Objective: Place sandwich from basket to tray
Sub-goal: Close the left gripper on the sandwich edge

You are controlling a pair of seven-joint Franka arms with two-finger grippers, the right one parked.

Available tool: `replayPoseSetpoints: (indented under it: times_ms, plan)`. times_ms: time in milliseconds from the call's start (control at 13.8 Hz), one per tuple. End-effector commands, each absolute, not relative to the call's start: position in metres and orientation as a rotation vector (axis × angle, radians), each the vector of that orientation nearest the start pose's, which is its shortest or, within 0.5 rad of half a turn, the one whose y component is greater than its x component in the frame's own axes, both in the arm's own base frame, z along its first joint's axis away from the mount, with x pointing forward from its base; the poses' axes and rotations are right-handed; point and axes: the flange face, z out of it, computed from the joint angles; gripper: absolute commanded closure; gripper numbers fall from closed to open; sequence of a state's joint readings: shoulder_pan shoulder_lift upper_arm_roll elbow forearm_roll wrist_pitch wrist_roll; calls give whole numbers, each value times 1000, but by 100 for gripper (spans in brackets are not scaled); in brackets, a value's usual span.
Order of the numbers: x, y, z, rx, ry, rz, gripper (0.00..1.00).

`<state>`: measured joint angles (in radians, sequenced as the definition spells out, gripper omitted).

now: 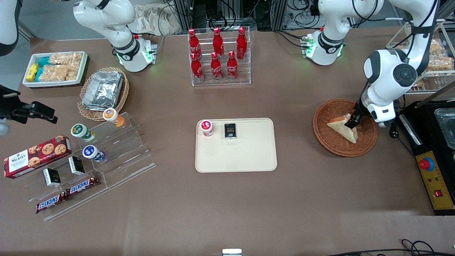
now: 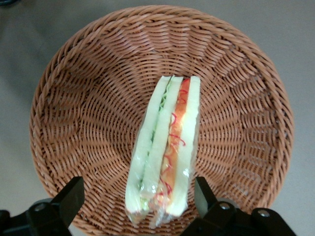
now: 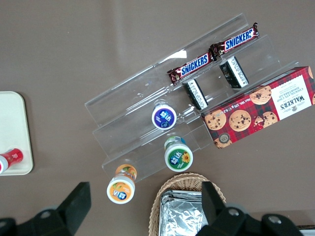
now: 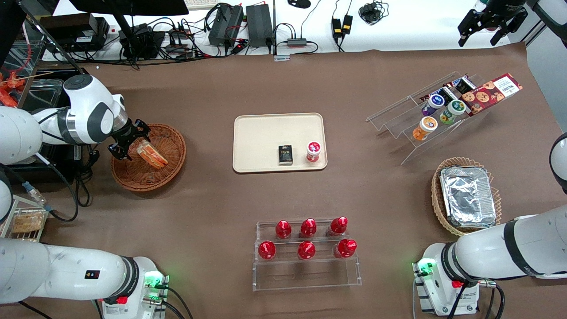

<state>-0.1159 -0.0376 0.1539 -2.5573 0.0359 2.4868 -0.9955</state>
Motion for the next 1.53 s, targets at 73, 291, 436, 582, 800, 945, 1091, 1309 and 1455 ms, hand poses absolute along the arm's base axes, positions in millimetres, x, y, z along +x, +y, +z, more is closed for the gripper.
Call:
replayPoseSetpoints:
  times_ms: [73,291,436,582,800,945,1091,1309,1455]
  plan:
    - [439,16,254,-2732,-1524,-14,0]
    - [437,16,244,-2732,-1524,-22,0]
    - [438,15,239,-2729,-1532,-30,0]
    - [441,12,237,-2728,-1538,-28,5]
    - [450,6,246,-2712,-1603,-51,100]
    - [468,-7,262,-2727,-1617,-94,100]
    - [483,-11,278,-2714,-1628,-74,100]
    - [508,-14,311,-2711,-1598,-35,100]
    - [528,-28,345,-2722,-1542,11,100]
